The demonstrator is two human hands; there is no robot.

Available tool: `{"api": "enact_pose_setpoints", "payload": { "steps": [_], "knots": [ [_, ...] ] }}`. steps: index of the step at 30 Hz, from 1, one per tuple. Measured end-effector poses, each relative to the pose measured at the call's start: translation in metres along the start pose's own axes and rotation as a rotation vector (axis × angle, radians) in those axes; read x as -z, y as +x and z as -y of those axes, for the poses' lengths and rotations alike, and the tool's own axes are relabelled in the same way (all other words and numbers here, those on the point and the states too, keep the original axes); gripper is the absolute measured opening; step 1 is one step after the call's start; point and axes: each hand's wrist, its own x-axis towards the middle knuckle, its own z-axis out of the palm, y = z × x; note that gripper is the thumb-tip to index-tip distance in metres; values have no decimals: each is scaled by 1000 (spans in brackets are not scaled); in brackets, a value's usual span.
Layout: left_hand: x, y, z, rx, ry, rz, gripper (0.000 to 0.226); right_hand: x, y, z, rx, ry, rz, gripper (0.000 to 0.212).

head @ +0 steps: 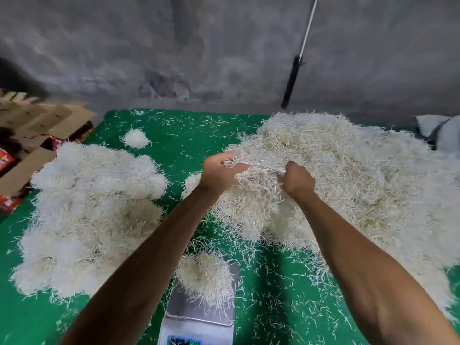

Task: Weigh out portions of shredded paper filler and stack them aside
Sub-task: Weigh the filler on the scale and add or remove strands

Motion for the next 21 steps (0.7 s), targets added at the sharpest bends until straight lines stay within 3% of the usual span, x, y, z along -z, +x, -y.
{"api": "enact_pose_setpoints", "payload": {
  "steps": [6,8,12,14,16,18,21],
  "knots": [
    [-3,-7,10,82,-134,-29,76,14,1,17,-116,118,45,28],
    [0,-3,7,158,-207,-38,81,17,-1,26,-8,147,73,33],
    [7,9,-7,208,-334,-18,81,25,-21,55,362,343,231,84],
    [3,11,-21,221,-360,53,86,18,-27,69,411,331,262,90],
    [-5,9,-32,245,-325,176,90,9,-29,71,338,203,213,71],
    [-10,8,-38,230,-252,283,80,10,-27,65,233,23,45,40],
    [-15,8,-33,269,-172,301,66,20,-18,62,153,-108,-132,35]
  ]
}}
